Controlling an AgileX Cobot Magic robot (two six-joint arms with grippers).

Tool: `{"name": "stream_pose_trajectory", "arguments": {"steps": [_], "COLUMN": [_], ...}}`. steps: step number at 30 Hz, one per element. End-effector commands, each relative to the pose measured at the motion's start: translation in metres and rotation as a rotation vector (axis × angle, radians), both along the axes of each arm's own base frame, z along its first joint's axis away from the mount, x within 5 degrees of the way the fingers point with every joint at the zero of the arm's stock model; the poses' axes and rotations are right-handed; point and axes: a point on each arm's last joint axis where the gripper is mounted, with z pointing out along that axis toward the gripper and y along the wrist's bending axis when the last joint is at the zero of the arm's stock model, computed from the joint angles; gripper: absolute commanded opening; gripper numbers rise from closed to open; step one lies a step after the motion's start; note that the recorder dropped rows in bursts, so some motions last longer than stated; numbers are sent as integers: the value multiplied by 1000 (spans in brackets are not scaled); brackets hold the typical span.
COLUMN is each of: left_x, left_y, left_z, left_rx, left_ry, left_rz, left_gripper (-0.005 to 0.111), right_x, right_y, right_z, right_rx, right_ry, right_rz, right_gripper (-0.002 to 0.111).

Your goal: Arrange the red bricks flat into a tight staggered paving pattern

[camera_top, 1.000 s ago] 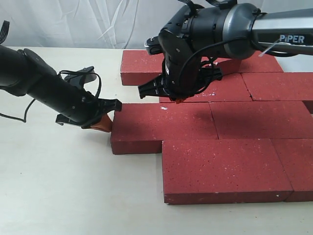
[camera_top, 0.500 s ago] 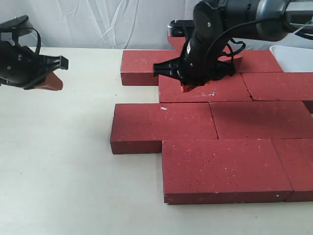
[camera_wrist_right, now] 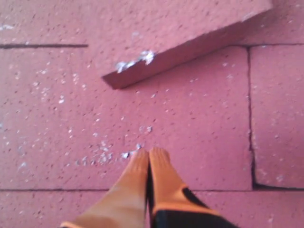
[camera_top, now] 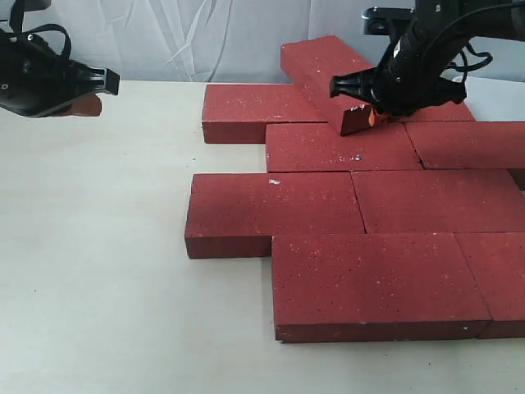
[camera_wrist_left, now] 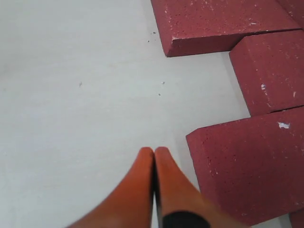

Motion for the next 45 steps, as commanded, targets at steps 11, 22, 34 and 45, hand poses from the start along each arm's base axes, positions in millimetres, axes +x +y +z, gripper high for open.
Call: {"name": "stream_pose_trajectory", "arguments": {"steps": [11, 22, 34, 45], "left_x": [1, 2, 2, 3], "left_y": [-2, -2, -2, -2], "left_z": [7, 7, 8, 8], "left_rx": [-30, -47, -47, -49], "left_ry": [-49, -53, -57, -65], "left_rz": [24, 33, 34, 38], "left_gripper": [0, 0, 0, 0], "right_x": [28, 67, 114, 128], "right_y": [-58, -63, -79, -90], "right_z": [16, 36, -3, -70], "right_rx": [-4, 34, 36, 59], "right_ry": [-230, -280, -392, -337], "right_rz": [-14, -33, -97, -141], "right_gripper": [-1, -1, -1, -1]}}
